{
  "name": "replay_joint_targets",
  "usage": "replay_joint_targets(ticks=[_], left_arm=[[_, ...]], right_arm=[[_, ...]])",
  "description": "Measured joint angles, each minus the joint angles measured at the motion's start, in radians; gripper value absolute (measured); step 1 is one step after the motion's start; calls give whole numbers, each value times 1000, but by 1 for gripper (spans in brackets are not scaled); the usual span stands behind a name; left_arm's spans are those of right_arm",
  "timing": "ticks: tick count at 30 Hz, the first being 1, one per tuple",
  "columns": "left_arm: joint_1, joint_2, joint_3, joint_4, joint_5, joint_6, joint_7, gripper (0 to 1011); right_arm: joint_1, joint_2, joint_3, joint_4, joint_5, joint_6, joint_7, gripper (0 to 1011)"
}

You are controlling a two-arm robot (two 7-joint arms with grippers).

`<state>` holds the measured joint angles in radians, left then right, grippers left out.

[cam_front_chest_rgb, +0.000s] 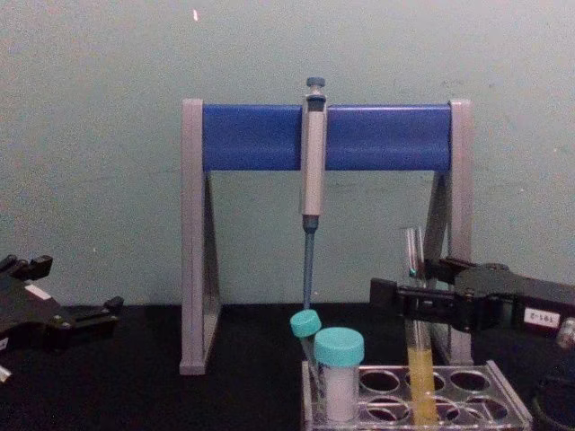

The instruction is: Pick up the test tube from the test tube rack, shake it, then place it back into the test tube rack.

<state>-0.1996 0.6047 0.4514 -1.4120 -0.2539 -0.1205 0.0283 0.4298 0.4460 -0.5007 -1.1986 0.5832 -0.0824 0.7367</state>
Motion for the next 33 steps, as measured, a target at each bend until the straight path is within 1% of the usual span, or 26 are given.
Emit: replay_joint_targets(ticks=[12,17,21,22,25,26,28,29,31,32,33], left_arm=[[0,0,0,0,0,0,0,1001],[0,0,0,0,0,0,0,1001],[0,0,0,0,0,0,0,1001],[0,0,0,0,0,0,0,1001],[0,0,0,0,0,0,0,1001],[0,0,0,0,0,0,0,1001],[0,0,0,0,0,0,0,1001],[0,0,0,0,0,0,0,1001],[0,0,0,0,0,0,0,1001],[0,0,0,0,0,0,0,1001],[0,0,0,0,0,0,0,1001]], right_arm=[[-1,0,0,-1,0,0,-1,1000],[-14,9,6,-26,-5,-1,-19,1000],[-38,28,25,-73,-12,-1,-57,1000],[-50,36,36,-92,-15,-1,-76,1000],[-70,46,56,-122,-16,-4,-102,1000],[-83,52,71,-141,-15,-10,-117,1000],[-98,58,88,-159,-12,-17,-132,1000],[-114,63,106,-177,-10,-23,-148,1000],[-127,67,123,-193,-8,-27,-164,1000],[-142,71,140,-208,-7,-28,-183,1000],[-142,71,140,-208,-7,-28,-183,1000]])
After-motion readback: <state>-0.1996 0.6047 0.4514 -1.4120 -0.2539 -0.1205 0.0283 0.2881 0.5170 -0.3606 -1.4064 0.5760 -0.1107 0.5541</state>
